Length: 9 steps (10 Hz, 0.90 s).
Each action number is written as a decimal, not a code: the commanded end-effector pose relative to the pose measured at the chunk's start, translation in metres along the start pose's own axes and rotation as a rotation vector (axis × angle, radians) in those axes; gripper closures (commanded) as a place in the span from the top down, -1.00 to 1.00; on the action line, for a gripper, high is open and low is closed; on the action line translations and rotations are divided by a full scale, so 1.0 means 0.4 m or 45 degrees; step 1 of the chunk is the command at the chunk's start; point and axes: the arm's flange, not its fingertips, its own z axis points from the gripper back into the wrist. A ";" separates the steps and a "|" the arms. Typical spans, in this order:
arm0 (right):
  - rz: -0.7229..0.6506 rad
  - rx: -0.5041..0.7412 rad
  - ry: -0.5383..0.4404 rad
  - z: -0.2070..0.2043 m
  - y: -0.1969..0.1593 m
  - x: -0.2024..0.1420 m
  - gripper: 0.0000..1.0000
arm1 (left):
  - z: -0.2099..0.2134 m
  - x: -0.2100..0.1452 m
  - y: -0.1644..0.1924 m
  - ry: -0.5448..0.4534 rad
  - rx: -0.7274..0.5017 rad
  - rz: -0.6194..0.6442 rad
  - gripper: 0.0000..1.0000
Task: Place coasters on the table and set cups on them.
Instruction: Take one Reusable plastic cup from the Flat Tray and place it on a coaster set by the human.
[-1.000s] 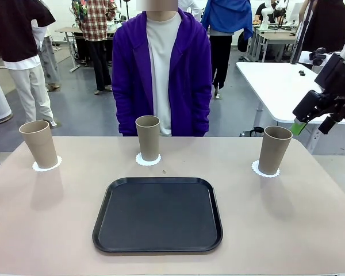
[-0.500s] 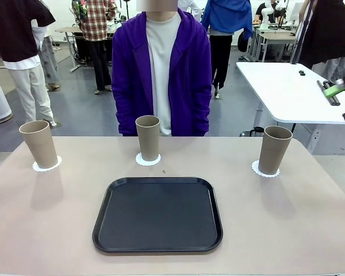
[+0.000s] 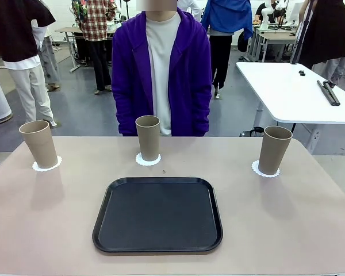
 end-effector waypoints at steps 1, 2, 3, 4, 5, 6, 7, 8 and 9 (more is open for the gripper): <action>0.040 0.047 0.093 0.039 -0.069 0.033 1.00 | 0.002 0.000 -0.005 -0.010 0.002 -0.003 1.00; 0.053 0.037 0.105 0.042 -0.105 0.043 1.00 | 0.002 0.000 -0.005 -0.010 0.002 -0.003 1.00; 0.084 0.028 0.162 0.045 -0.134 0.055 1.00 | 0.002 0.000 -0.005 -0.010 0.002 -0.003 1.00; 0.068 0.022 0.170 0.048 -0.161 0.070 1.00 | 0.002 0.000 -0.005 -0.010 0.002 -0.003 1.00; 0.063 0.022 0.159 0.050 -0.175 0.077 1.00 | 0.002 0.000 -0.005 -0.010 0.002 -0.003 1.00; 0.061 0.012 0.147 0.053 -0.190 0.083 1.00 | 0.002 0.000 -0.005 -0.010 0.002 -0.003 1.00; 0.057 0.015 0.130 0.058 -0.203 0.086 1.00 | 0.002 0.000 -0.005 -0.010 0.002 -0.003 1.00; 0.058 0.025 0.125 0.062 -0.208 0.085 1.00 | 0.002 0.000 -0.005 -0.010 0.002 -0.003 1.00; 0.068 0.025 0.117 0.054 -0.201 0.079 1.00 | 0.002 0.000 -0.005 -0.010 0.002 -0.003 1.00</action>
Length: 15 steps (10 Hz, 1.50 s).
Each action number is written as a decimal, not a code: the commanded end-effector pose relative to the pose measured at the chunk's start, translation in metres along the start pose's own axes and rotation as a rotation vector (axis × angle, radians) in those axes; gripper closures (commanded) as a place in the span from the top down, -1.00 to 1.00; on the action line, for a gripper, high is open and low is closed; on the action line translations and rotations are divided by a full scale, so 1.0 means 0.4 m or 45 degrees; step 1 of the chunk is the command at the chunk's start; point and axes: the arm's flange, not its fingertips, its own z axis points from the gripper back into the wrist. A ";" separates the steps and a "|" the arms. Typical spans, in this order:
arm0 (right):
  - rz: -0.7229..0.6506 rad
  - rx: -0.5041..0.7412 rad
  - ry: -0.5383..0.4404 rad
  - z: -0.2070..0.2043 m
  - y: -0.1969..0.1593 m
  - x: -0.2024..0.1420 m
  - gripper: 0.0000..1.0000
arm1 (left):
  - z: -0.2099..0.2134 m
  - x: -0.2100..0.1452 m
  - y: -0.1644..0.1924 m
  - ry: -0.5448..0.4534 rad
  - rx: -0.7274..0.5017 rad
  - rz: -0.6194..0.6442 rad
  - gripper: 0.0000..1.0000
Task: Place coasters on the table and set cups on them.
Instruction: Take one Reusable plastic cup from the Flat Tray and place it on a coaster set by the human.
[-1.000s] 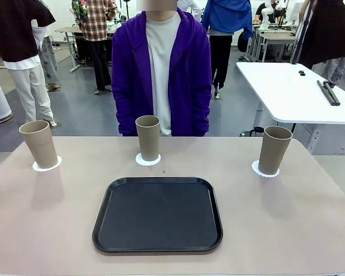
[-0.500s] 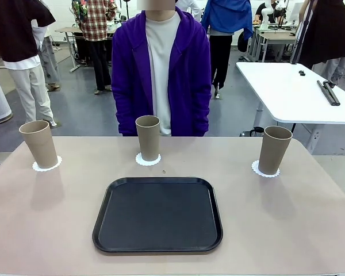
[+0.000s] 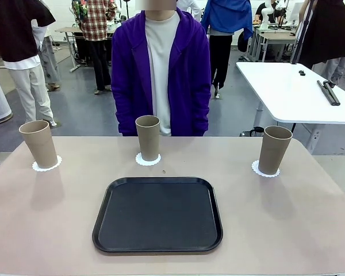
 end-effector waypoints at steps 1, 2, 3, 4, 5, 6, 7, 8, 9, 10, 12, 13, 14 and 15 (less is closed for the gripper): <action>-0.002 0.000 0.005 -0.004 0.001 0.002 1.00 | 0.002 0.000 -0.005 -0.010 0.002 -0.003 1.00; -0.002 0.000 0.005 -0.004 0.001 0.002 1.00 | 0.002 0.000 -0.005 -0.010 0.002 -0.003 1.00; -0.002 0.000 0.005 -0.004 0.001 0.002 1.00 | 0.002 0.000 -0.005 -0.010 0.002 -0.003 1.00; -0.002 0.000 0.005 -0.004 0.001 0.002 1.00 | 0.002 0.000 -0.005 -0.010 0.002 -0.003 1.00; -0.002 0.000 0.005 -0.004 0.001 0.002 1.00 | 0.002 0.000 -0.005 -0.010 0.002 -0.003 1.00; -0.002 0.000 0.005 -0.004 0.001 0.002 1.00 | 0.002 0.000 -0.005 -0.010 0.002 -0.003 1.00; -0.002 0.000 0.005 -0.004 0.001 0.002 1.00 | 0.002 0.000 -0.005 -0.010 0.002 -0.003 1.00; -0.002 0.000 0.005 -0.004 0.001 0.002 1.00 | 0.002 0.000 -0.005 -0.010 0.002 -0.003 1.00; -0.002 0.000 0.005 -0.004 0.001 0.002 1.00 | 0.002 0.000 -0.005 -0.010 0.002 -0.003 1.00; -0.002 0.000 0.005 -0.004 0.001 0.002 1.00 | 0.002 0.000 -0.005 -0.010 0.002 -0.003 1.00; -0.002 0.000 0.005 -0.004 0.001 0.002 1.00 | 0.002 0.000 -0.005 -0.010 0.002 -0.003 1.00; -0.002 0.000 0.005 -0.004 0.001 0.002 1.00 | 0.002 0.000 -0.005 -0.010 0.002 -0.003 1.00; -0.002 0.000 0.005 -0.004 0.001 0.002 1.00 | 0.002 0.000 -0.005 -0.010 0.002 -0.003 1.00; -0.002 0.000 0.005 -0.004 0.001 0.002 1.00 | 0.002 0.000 -0.005 -0.010 0.002 -0.003 1.00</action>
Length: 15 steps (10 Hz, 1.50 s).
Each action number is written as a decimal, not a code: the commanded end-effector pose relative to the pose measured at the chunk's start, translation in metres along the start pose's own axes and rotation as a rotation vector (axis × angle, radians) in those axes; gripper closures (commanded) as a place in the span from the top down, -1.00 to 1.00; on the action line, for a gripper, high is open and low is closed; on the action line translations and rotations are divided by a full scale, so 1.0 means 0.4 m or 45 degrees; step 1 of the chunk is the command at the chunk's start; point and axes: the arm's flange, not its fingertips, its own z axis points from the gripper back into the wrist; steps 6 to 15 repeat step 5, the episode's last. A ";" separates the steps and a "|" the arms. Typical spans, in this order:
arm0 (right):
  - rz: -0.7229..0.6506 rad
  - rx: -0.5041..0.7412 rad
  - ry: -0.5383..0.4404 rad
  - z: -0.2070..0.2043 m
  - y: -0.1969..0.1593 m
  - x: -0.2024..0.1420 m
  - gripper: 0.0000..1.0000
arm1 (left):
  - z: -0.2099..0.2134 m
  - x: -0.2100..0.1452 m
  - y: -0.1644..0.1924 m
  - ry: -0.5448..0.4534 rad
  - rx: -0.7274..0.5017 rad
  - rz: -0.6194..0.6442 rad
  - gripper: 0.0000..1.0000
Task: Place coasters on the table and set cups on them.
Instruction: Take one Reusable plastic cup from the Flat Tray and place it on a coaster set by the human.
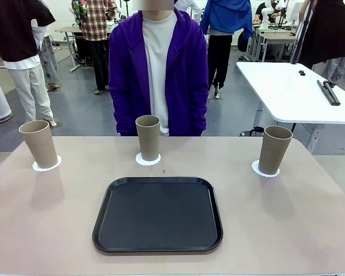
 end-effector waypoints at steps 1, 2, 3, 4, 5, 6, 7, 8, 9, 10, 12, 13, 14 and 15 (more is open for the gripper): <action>-0.004 -0.002 -0.002 0.002 -0.001 -0.001 1.00 | 0.002 0.000 -0.005 -0.010 0.002 -0.003 1.00; -0.004 -0.002 -0.002 0.002 -0.001 -0.001 1.00 | 0.002 0.000 -0.005 -0.010 0.002 -0.003 1.00; -0.004 -0.002 -0.002 0.002 -0.001 -0.001 1.00 | 0.002 0.000 -0.005 -0.010 0.002 -0.003 1.00; -0.004 -0.002 -0.002 0.002 -0.001 -0.001 1.00 | 0.002 0.000 -0.005 -0.010 0.002 -0.003 1.00; -0.004 -0.002 -0.002 0.002 -0.001 -0.001 1.00 | 0.002 0.000 -0.005 -0.010 0.002 -0.003 1.00; -0.004 -0.002 -0.002 0.002 -0.001 -0.001 1.00 | 0.002 0.000 -0.005 -0.010 0.002 -0.003 1.00; -0.004 -0.002 -0.002 0.002 -0.001 -0.001 1.00 | 0.002 0.000 -0.005 -0.010 0.002 -0.003 1.00; -0.004 -0.002 -0.002 0.002 -0.001 -0.001 1.00 | 0.002 0.000 -0.005 -0.010 0.002 -0.003 1.00; -0.004 -0.002 -0.002 0.002 -0.001 -0.001 1.00 | 0.002 0.000 -0.005 -0.010 0.002 -0.003 1.00; -0.004 -0.002 -0.002 0.002 -0.001 -0.001 1.00 | 0.002 0.000 -0.005 -0.010 0.002 -0.003 1.00; -0.004 -0.002 -0.002 0.002 -0.001 -0.001 1.00 | 0.002 0.000 -0.005 -0.010 0.002 -0.003 1.00; -0.004 -0.002 -0.002 0.002 -0.001 -0.001 1.00 | 0.002 0.000 -0.005 -0.010 0.002 -0.003 1.00; -0.004 -0.002 -0.002 0.002 -0.001 -0.001 1.00 | 0.002 0.000 -0.005 -0.010 0.002 -0.003 1.00; -0.004 -0.002 -0.002 0.002 -0.001 -0.001 1.00 | 0.002 0.000 -0.005 -0.010 0.002 -0.003 1.00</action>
